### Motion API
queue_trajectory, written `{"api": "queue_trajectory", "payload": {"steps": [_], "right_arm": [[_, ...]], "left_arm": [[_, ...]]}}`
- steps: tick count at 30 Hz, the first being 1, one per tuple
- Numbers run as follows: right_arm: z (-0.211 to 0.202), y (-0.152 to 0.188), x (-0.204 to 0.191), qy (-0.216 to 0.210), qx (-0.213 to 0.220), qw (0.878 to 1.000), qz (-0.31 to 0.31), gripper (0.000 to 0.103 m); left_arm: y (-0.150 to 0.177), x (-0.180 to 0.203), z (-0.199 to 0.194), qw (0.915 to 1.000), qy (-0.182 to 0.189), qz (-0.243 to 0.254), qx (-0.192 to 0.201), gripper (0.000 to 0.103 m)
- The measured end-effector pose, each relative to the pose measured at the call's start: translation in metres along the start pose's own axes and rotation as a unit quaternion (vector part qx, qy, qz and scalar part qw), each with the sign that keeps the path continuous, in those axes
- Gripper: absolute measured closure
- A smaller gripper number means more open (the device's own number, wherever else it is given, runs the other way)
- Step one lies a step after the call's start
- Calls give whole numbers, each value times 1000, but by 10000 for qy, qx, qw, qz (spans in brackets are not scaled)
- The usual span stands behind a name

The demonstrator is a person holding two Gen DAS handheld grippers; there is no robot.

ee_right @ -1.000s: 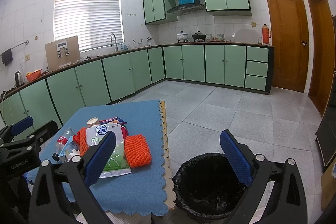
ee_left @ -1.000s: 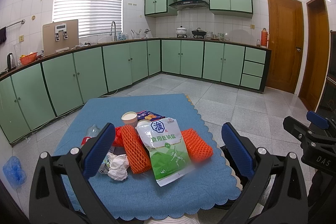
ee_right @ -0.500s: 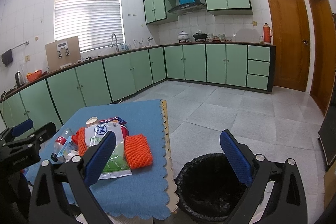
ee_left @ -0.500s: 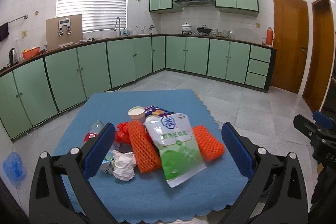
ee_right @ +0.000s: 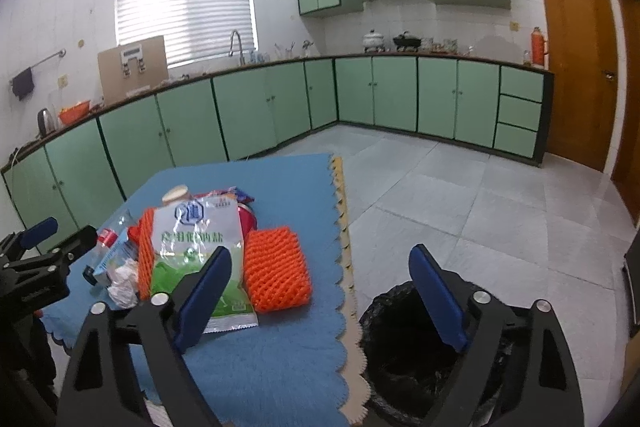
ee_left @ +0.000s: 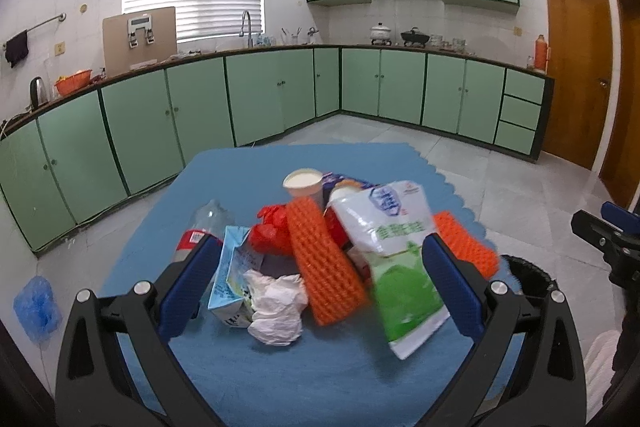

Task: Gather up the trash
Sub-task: 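Grasp the long orange foam net with the left tool while the right grasps the flat orange net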

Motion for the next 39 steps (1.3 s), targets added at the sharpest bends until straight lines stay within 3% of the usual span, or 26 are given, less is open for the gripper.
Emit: {"api": "queue_trajectory", "payload": {"steps": [12, 18, 30, 32, 34, 39], "right_arm": [[68, 35, -5, 40, -477, 9987, -178, 28], [83, 42, -4, 143, -548, 9976, -388, 31], [121, 61, -4, 110, -1129, 9925, -463, 41], [124, 63, -7, -66, -1226, 9915, -437, 47], [126, 64, -13, -309, -1353, 9895, -397, 64], [125, 61, -16, -506, -1426, 9879, -343, 80]], "left_arm": [[26, -3, 39, 9996, 95, -122, -220, 5], [32, -2, 64, 9986, 228, -199, -433, 21], [47, -3, 93, 9964, 369, -250, -717, 28], [46, -4, 97, 9959, 397, -284, -759, 28], [46, -6, 100, 9956, 423, -308, -776, 30], [45, -2, 107, 9942, 564, -332, -850, 41]]}}
Point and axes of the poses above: each gripper's, at about its wrist camera, not at the fingertips, and z roughly the way its jaws point, x to its right, y to its underside, the point moved 10 cm from there along z, roughly the way its jaws point, and after that the axes turned 11 degrees about z, right-handed, at the moved point
